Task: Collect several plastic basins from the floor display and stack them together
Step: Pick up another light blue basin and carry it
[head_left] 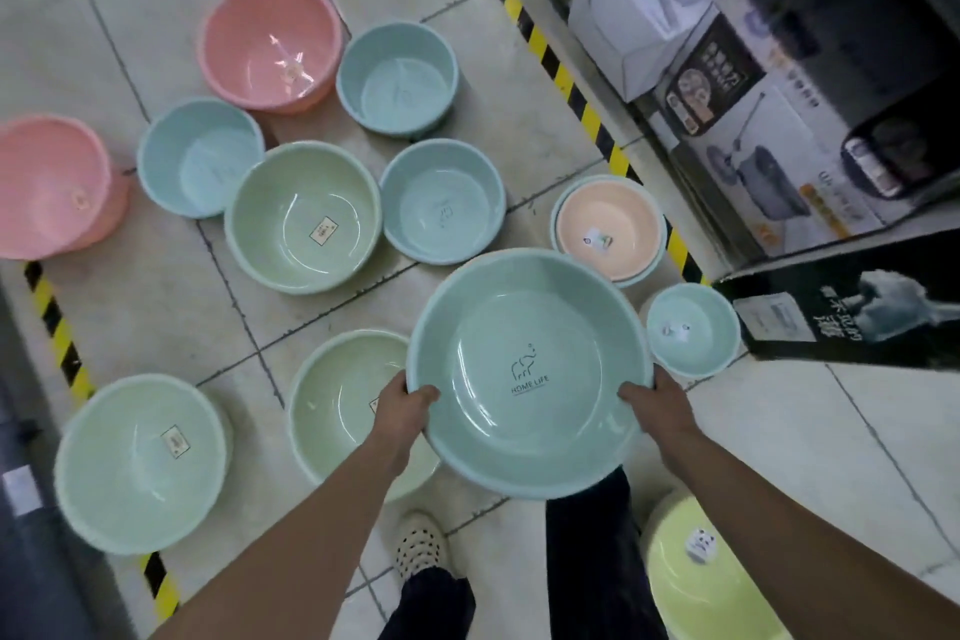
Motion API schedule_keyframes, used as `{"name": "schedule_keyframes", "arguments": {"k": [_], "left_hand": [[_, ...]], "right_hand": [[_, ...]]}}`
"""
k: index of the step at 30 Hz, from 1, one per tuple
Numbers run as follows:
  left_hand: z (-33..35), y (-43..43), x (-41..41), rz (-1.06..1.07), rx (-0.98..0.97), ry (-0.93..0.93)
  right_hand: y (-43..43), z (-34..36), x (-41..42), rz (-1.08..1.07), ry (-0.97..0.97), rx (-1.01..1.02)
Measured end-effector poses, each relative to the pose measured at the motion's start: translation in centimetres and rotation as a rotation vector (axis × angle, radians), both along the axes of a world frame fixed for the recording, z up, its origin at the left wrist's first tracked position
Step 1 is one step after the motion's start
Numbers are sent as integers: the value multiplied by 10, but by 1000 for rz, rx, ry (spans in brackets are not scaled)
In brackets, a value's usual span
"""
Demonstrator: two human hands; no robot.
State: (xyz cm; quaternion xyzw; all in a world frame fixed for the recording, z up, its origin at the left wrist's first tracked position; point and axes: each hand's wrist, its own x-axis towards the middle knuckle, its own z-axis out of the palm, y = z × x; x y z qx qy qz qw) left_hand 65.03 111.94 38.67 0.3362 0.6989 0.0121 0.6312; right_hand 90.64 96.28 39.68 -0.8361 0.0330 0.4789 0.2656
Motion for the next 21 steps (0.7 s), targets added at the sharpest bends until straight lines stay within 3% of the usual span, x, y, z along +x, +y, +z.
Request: {"name": "schedule_keyframes", "arguments": {"k": [11, 21], "left_hand": [[-95, 48, 71, 189, 64, 182], [-231, 35, 64, 165, 63, 251]], "right_hand": [[68, -102, 86, 264, 208, -44], [63, -248, 82, 308, 181, -82]]}}
